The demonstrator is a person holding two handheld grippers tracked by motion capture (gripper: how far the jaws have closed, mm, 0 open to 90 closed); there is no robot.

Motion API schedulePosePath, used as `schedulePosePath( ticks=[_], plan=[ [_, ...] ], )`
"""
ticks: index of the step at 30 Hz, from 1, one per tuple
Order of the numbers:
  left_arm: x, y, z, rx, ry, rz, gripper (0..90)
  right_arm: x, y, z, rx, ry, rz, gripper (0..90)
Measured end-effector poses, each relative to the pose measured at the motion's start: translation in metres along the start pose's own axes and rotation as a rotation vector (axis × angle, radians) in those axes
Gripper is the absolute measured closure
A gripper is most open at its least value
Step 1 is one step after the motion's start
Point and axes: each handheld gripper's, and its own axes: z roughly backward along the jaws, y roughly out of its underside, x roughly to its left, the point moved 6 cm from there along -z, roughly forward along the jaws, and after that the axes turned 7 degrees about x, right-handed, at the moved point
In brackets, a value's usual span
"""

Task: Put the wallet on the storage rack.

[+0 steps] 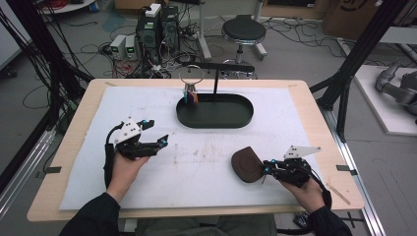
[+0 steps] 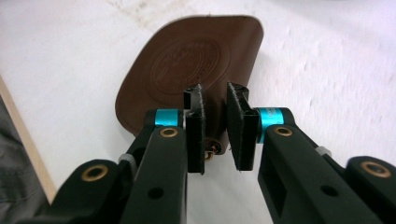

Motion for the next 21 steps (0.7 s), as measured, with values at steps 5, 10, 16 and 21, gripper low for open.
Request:
schedulePosePath(
  ticks=[5, 10, 16, 21],
  plan=[
    [-0.007, -0.003, -0.004, -0.001, 0.021, -0.007, 25.2, 0.008, -0.016, 0.001, -0.062, 0.011, 0.055, 82.4],
    [-0.016, -0.006, -0.011, 0.0, 0.053, -0.021, 25.1, 0.018, -0.03, -0.001, -0.103, 0.008, 0.109, 83.6],
    [-0.029, -0.012, -0.024, 0.001, 0.158, 0.005, 25.3, 0.026, -0.037, -0.002, -0.124, 0.006, 0.161, 84.2],
    [-0.047, -0.018, -0.041, 0.012, 0.286, 0.042, 30.0, 0.029, -0.039, -0.002, -0.137, 0.007, 0.19, 84.5]
  ],
)
